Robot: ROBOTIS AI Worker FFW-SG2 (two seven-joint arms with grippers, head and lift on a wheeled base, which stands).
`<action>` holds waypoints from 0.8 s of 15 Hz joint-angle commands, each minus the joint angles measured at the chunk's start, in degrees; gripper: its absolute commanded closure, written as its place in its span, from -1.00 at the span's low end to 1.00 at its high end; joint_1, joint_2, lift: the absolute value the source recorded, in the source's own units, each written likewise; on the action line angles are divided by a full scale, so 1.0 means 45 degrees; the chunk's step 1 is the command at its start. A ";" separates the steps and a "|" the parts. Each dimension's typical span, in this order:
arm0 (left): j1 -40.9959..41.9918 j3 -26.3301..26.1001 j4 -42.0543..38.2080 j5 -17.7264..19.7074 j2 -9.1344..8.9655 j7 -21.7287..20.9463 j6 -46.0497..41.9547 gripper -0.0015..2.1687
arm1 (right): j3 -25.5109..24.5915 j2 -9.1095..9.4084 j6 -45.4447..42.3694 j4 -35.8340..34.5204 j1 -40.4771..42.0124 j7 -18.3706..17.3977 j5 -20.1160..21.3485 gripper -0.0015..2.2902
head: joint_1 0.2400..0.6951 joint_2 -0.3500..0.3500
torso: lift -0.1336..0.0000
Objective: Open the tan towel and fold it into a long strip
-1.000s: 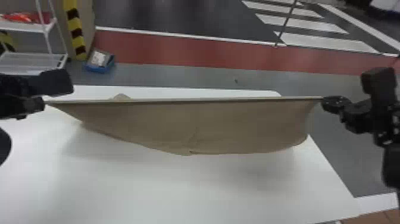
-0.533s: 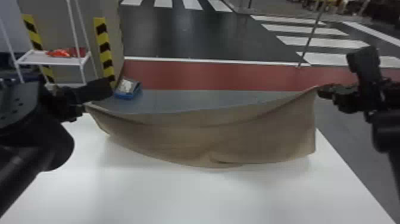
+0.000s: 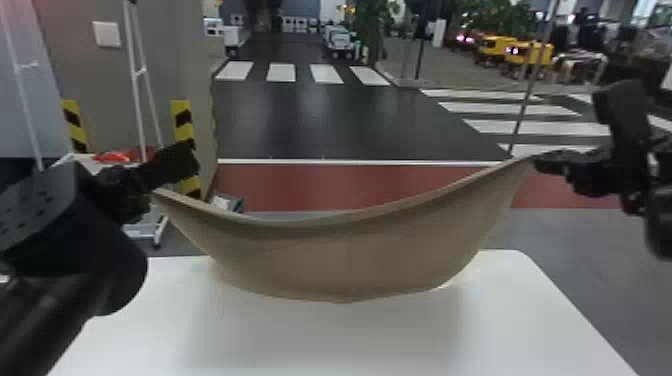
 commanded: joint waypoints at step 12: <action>0.9972 0.4156 -0.6562 0.0022 0.1333 0.0847 -0.0716 0.90 | -0.4253 0.0318 -0.0268 -0.6110 0.9184 0.1488 -0.2137 0.15 | 0.88 -0.25 | -0.87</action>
